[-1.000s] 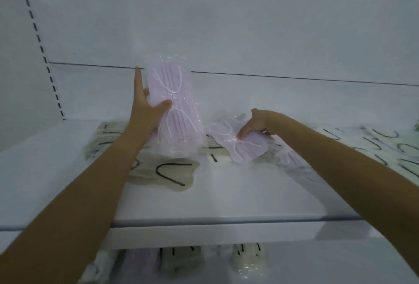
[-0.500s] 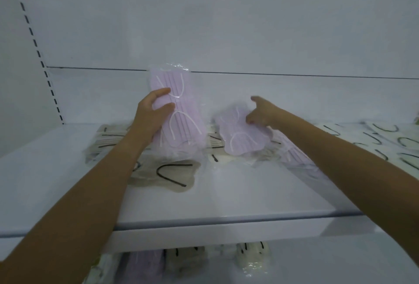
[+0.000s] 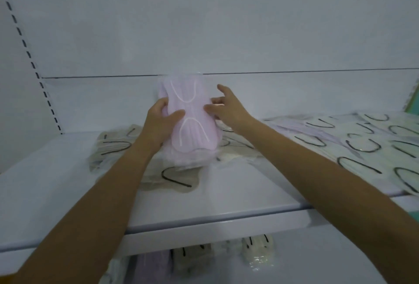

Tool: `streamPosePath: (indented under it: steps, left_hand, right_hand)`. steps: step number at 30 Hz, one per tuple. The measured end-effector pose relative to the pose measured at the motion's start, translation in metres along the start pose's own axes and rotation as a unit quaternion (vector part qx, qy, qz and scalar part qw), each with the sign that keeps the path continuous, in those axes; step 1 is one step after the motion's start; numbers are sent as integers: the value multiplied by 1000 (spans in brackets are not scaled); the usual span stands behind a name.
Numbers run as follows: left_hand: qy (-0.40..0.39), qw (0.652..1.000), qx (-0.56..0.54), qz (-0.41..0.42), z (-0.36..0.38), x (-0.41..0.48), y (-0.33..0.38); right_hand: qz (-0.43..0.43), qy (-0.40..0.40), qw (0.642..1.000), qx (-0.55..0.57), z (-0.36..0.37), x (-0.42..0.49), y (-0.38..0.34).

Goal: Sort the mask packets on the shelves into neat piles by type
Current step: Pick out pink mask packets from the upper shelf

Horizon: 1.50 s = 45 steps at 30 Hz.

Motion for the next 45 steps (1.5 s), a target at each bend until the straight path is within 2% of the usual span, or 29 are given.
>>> streamPosePath:
  steps: [3, 6, 9, 10, 12, 14, 15, 18, 23, 29, 32, 34, 39, 43, 45]
  left_hand:
    - [20, 1000, 4, -1, -7, -3, -1]
    - [40, 999, -3, 15, -14, -3, 3]
    - [54, 998, 11, 26, -12, -3, 5]
    - [59, 998, 9, 26, -9, -3, 6]
    - [63, 998, -5, 28, 0, -4, 11]
    - [52, 998, -12, 33, 12, -4, 18]
    - [40, 999, -9, 34, 20, -4, 23]
    - [12, 999, -14, 41, 48, -4, 39]
    - [21, 998, -30, 50, 90, -1, 59]
    - [32, 999, -18, 13, 132, 8, 41]
    - [25, 1000, 7, 16, 138, 11, 28]
    - [31, 999, 13, 21, 131, 11, 25]
    - [51, 998, -11, 29, 113, 11, 25]
    - [53, 998, -16, 27, 114, 14, 24]
    - [52, 998, -16, 24, 116, 15, 23]
  right_hand:
    - [0, -6, 988, -151, -57, -8, -2]
    - [102, -58, 922, -369, -140, -28, 27]
    - [211, -111, 849, -472, -206, -58, 61]
    - [227, -124, 836, -484, -219, -64, 72]
    - [215, -125, 854, -457, -231, -65, 86]
    - [170, -104, 883, -424, -232, -53, 92]
    - [151, -100, 887, -426, -231, -46, 92]
    - [124, -110, 871, -463, -225, -24, 97]
    - [163, -193, 843, -475, -211, -6, 113]
    - [96, -222, 855, -459, -186, 7, 111]
    - [77, -228, 877, -417, -185, 15, 110]
    - [89, -238, 875, -412, -196, 19, 114]
    - [160, -263, 843, -442, -250, 16, 137]
    - [173, -267, 820, -476, -293, 7, 150]
    - [172, -250, 821, -484, -308, 8, 153]
Point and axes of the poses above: each hand's wrist, its own x-axis towards the middle knuckle, its own z-axis out of the palm, y = z × x, the point moved 8 cm from there along x, towards the middle knuckle, and after that the axes turned 5 degrees about -z, right-handed, at the moved point
